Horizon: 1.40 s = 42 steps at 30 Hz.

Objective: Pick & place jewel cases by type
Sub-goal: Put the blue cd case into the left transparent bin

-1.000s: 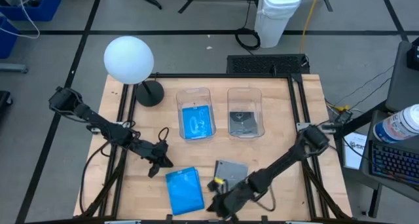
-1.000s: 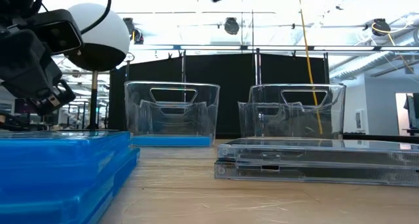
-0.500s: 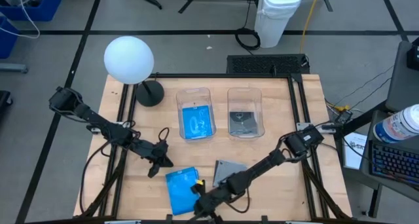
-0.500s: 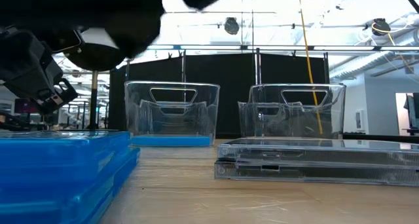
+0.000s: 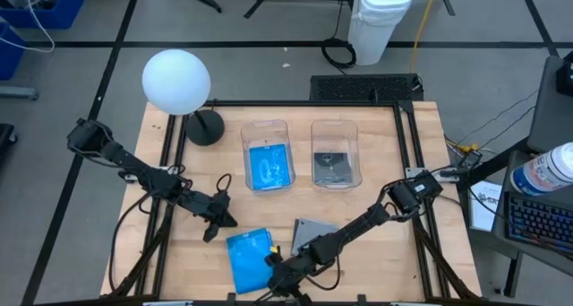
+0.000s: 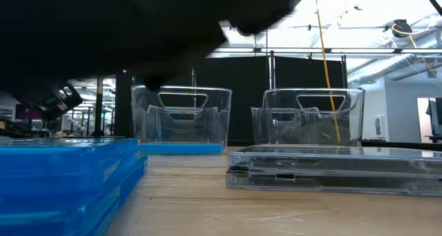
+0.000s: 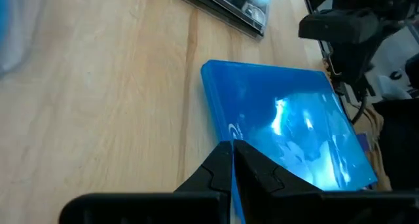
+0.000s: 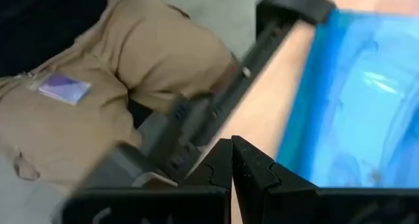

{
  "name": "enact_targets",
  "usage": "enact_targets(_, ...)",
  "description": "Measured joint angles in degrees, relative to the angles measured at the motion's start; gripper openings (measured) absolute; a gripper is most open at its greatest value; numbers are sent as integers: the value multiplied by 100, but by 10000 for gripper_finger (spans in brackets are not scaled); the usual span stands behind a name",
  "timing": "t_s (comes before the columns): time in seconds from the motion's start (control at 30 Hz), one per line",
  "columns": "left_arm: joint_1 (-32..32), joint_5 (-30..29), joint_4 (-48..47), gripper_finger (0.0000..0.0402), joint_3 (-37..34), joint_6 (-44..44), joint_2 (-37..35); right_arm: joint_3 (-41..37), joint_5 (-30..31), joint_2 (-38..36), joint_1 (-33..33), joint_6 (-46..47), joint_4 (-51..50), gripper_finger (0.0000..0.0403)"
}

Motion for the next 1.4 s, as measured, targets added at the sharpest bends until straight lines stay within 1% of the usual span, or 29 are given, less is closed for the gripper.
enact_targets(0.1,0,-97,-7,21,0,2,0,0,25,134,-76,-31,55,0)
enact_targets(0.3,0,-106,-29,21,0,3,0,7,174,319,-192,-28,126,0)
enact_targets(0.5,0,-63,-60,21,0,-37,-2,-7,650,317,-199,-138,122,0)
enact_targets(0.57,0,15,-137,21,0,-80,-2,-7,916,299,-189,-167,119,0)
enact_targets(1.0,0,111,-346,21,0,-163,-2,22,908,207,-109,-408,244,0)
enact_targets(1.07,0,208,-350,21,0,-147,-2,22,911,174,-111,-451,220,0)
enact_targets(1.2,0,429,-390,21,0,-156,-2,22,1186,168,-127,-544,250,0)
enact_targets(1.4,27,508,-573,21,0,-153,-15,-13,1218,163,-238,-585,264,0)
